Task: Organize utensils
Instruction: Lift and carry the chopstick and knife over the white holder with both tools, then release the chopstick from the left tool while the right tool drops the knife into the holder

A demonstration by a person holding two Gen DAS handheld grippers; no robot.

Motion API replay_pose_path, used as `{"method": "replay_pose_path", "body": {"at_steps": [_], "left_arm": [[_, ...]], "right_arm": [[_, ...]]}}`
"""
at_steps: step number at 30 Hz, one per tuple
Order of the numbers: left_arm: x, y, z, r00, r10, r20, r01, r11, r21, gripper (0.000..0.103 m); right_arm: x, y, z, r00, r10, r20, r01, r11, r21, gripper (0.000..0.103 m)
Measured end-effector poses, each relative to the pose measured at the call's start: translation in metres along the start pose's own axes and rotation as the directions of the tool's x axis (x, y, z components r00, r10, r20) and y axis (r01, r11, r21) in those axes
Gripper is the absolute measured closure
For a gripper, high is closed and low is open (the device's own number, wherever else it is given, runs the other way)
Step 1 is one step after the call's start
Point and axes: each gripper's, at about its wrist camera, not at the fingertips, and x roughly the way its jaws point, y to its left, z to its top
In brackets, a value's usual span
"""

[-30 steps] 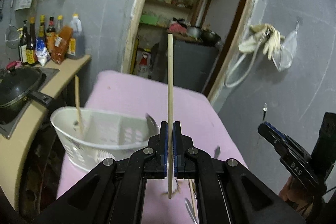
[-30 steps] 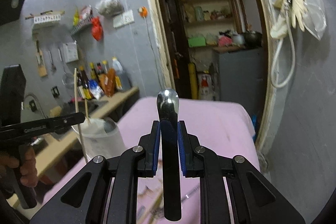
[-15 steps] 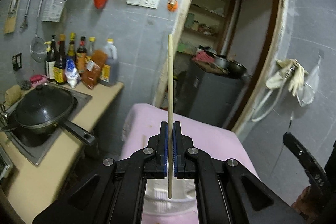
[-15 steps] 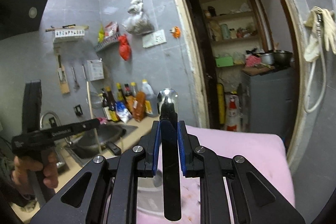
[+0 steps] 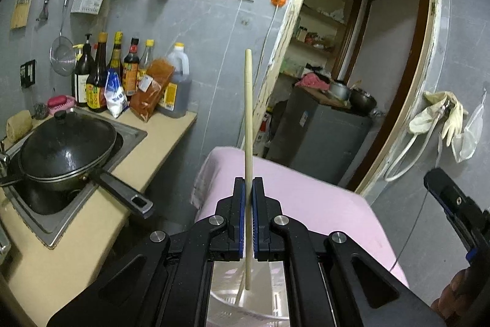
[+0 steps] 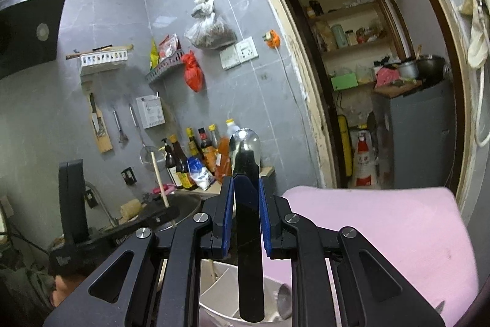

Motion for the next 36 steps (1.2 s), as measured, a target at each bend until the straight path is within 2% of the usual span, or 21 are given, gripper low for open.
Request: {"method": "replay_pose_path", "body": {"at_steps": [9, 21, 30, 36], "left_arm": [[0.011, 0.002, -0.019, 0.999, -0.01, -0.048, 0.01, 1.0, -0.001, 0.101], [0.013, -0.001, -0.022, 0.998, -0.029, -0.061, 0.03, 0.999, 0.014, 0.101], [0.014, -0.002, -0.024, 0.998, -0.023, -0.066, 0.025, 0.999, 0.026, 0.101], [0.011, -0.001, -0.029, 0.994, -0.062, -0.094, 0.065, 0.997, 0.029, 0.101]], "right_arm": [[0.021, -0.001, -0.025, 0.997, -0.043, -0.058, 0.043, 0.999, 0.008, 0.09], [0.025, 0.005, -0.013, 0.998, -0.06, -0.011, 0.06, 0.998, -0.024, 0.09], [0.033, 0.001, -0.027, 0.995, -0.084, -0.049, 0.082, 0.996, -0.03, 0.089], [0.026, 0.0, -0.034, 0.993, -0.085, -0.079, 0.083, 0.996, -0.023, 0.089]]}}
